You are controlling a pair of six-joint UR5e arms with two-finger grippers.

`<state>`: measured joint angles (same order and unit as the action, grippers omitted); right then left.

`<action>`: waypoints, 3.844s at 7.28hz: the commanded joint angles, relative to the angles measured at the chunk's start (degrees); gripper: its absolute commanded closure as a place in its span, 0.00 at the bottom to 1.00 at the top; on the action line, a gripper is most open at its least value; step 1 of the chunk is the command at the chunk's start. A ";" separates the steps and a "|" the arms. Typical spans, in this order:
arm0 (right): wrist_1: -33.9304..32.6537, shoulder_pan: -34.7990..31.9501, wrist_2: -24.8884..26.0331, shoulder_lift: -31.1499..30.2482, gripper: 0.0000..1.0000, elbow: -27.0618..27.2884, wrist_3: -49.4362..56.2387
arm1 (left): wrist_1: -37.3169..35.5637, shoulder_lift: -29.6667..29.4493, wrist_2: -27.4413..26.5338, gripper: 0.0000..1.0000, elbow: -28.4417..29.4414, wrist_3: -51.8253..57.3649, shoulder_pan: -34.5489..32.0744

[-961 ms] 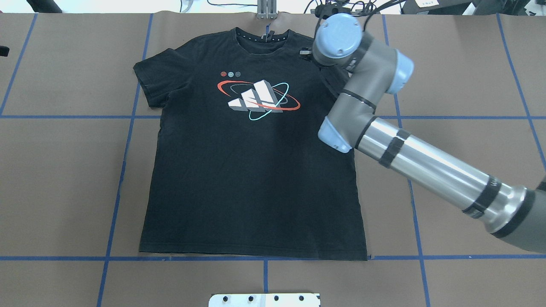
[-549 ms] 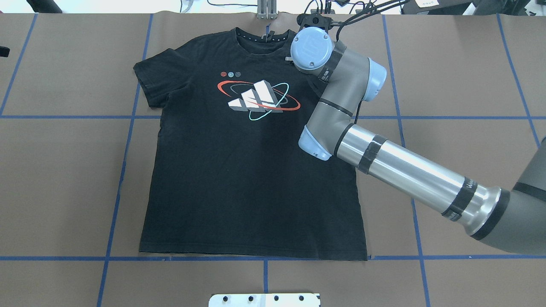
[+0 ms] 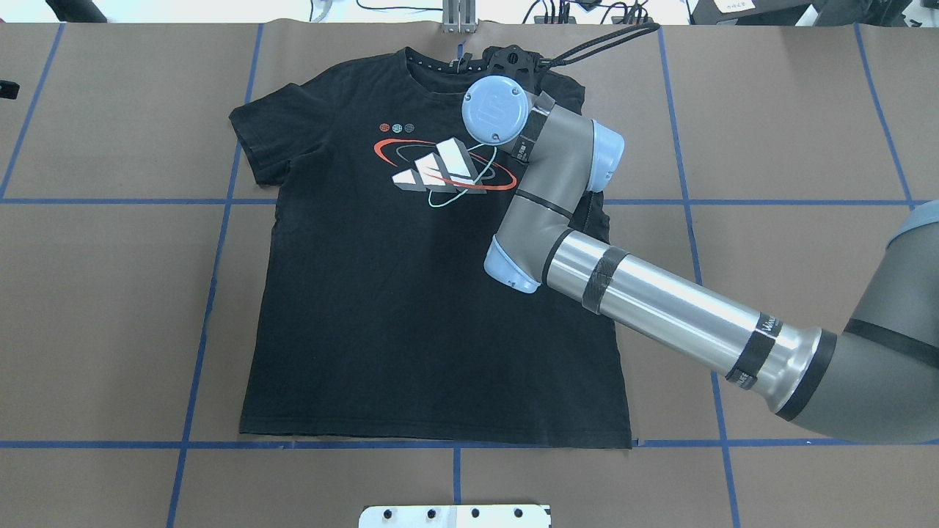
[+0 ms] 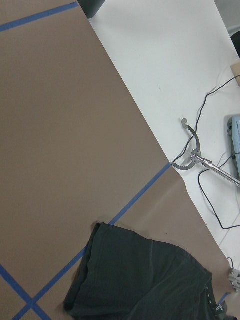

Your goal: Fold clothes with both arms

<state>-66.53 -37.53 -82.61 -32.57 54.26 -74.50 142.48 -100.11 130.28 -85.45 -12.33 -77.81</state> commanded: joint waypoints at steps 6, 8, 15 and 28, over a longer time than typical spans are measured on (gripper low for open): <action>-15.12 -13.33 -23.27 -17.03 0.00 31.90 19.70 | 7.41 -19.05 -23.72 0.00 19.22 -30.51 16.88; -14.51 -18.00 -29.08 -24.69 0.00 37.91 27.69 | 11.24 -21.26 -28.58 0.00 25.23 -34.06 20.15; -13.71 -19.07 -29.98 -30.09 0.00 41.27 32.05 | 11.68 -26.01 -35.01 0.38 35.44 -40.50 26.22; -13.71 -18.63 -29.63 -29.48 0.00 41.27 31.08 | -9.42 -25.21 -35.01 1.00 14.83 -40.93 26.83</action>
<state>-80.24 -56.26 -112.31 -62.01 95.67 -43.36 142.46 -124.48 95.46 -65.10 -52.99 -51.15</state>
